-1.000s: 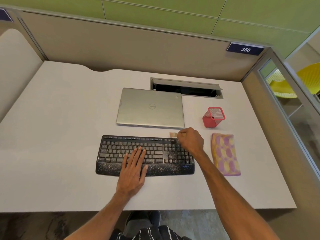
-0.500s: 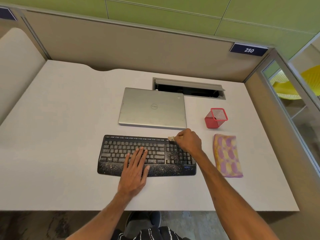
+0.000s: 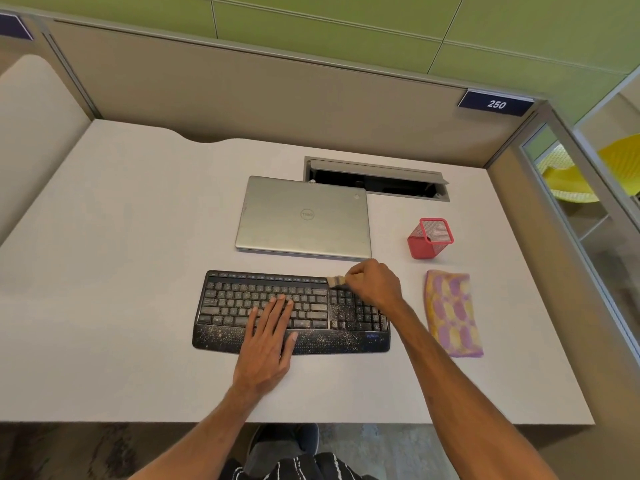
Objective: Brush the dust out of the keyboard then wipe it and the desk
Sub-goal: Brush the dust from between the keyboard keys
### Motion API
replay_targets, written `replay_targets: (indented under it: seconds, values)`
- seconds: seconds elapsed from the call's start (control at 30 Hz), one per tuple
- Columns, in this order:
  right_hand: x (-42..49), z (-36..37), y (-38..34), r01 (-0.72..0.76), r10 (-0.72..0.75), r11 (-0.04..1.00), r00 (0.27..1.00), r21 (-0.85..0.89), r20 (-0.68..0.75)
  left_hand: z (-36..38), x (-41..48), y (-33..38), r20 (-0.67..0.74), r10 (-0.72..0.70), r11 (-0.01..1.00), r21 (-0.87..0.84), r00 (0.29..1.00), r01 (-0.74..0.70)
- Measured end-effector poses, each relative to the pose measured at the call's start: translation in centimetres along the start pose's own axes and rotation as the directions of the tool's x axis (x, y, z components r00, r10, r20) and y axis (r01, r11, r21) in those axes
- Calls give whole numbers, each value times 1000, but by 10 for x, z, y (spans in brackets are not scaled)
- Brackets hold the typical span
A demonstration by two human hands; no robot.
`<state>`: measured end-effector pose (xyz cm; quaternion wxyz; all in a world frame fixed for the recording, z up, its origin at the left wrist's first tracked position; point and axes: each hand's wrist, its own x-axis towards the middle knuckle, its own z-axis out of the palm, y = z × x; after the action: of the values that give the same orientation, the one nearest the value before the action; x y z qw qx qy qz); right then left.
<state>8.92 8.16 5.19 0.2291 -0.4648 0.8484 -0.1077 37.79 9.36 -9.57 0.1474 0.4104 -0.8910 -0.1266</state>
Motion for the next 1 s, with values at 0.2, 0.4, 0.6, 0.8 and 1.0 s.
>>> replay_targets:
  seconds: [0.2,0.4,0.6,0.8,1.0]
  values:
    - [1,-16,32,-133,137,990,985,48,-105,0,0,0,2,-2,1000,14,1000,2]
    - [-3,-13,40,-107,108,980,994,169,2,0,1,0,4,-3,1000,12,1000,3]
    - [-3,-19,53,-229,257,958,953,173,-159,-1,0,1,0,0,1000,15,1000,0]
    - [3,-14,54,-189,233,887,971,421,-57,0,0,1,0,-1,1000,10,1000,1]
    - [3,-15,71,-298,355,907,921,297,-161,0,1,0,-6,-4,1000,16,1000,4]
